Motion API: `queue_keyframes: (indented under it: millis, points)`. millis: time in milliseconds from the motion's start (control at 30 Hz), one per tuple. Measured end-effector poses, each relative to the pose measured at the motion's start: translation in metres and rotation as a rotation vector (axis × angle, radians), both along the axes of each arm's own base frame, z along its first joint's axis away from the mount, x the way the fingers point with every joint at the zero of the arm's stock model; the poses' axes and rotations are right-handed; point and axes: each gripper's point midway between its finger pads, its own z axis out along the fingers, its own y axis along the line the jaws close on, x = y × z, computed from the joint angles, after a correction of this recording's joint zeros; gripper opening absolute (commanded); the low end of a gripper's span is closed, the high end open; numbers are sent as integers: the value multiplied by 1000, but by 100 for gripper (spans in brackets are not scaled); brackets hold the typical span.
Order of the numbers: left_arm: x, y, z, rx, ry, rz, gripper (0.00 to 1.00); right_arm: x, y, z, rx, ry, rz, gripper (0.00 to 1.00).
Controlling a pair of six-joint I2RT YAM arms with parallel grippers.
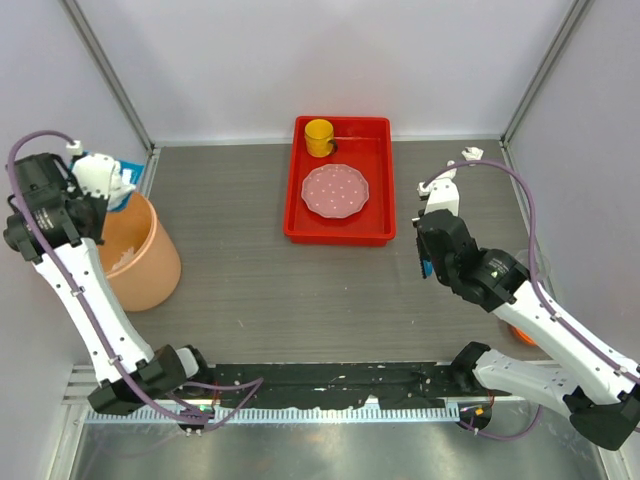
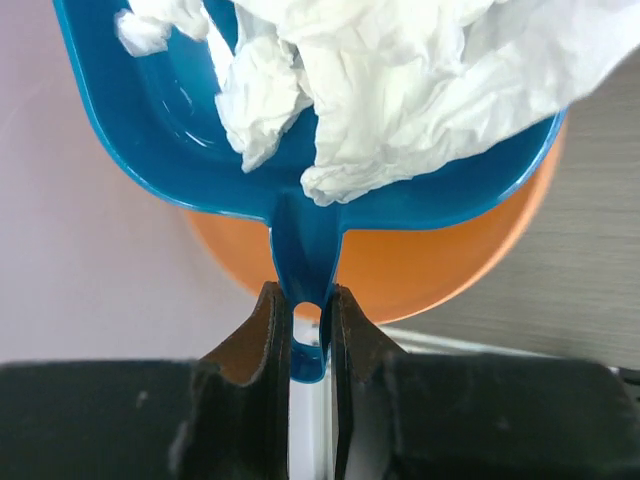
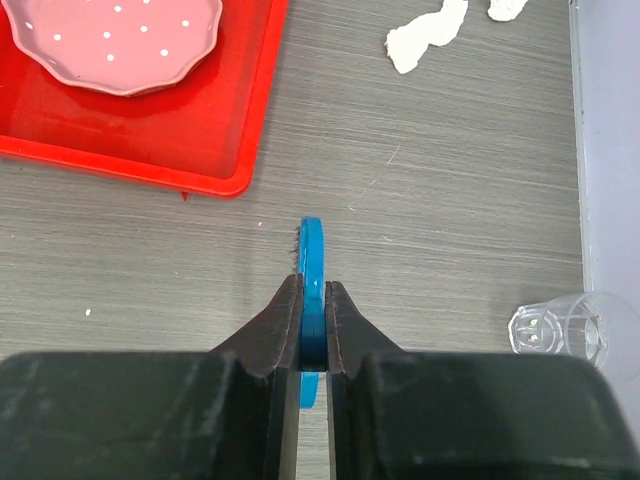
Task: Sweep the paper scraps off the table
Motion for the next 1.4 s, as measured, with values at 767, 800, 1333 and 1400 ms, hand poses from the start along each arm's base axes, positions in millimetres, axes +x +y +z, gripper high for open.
queue_keyframes:
  millis: [767,800,1333,1400]
  points:
    - [-99,126,2,690,369,188,0,18,15,-16,-38,41,43,1]
    - [-98,130,7,724,373,188,0,18,15,-16,-37,41,43,1]
    - [-85,148,49,1027,440,144,0,15,13,-9,-25,19,46,1]
    - [-85,148,52,1039,439,141,0,15,12,-9,-28,19,48,1]
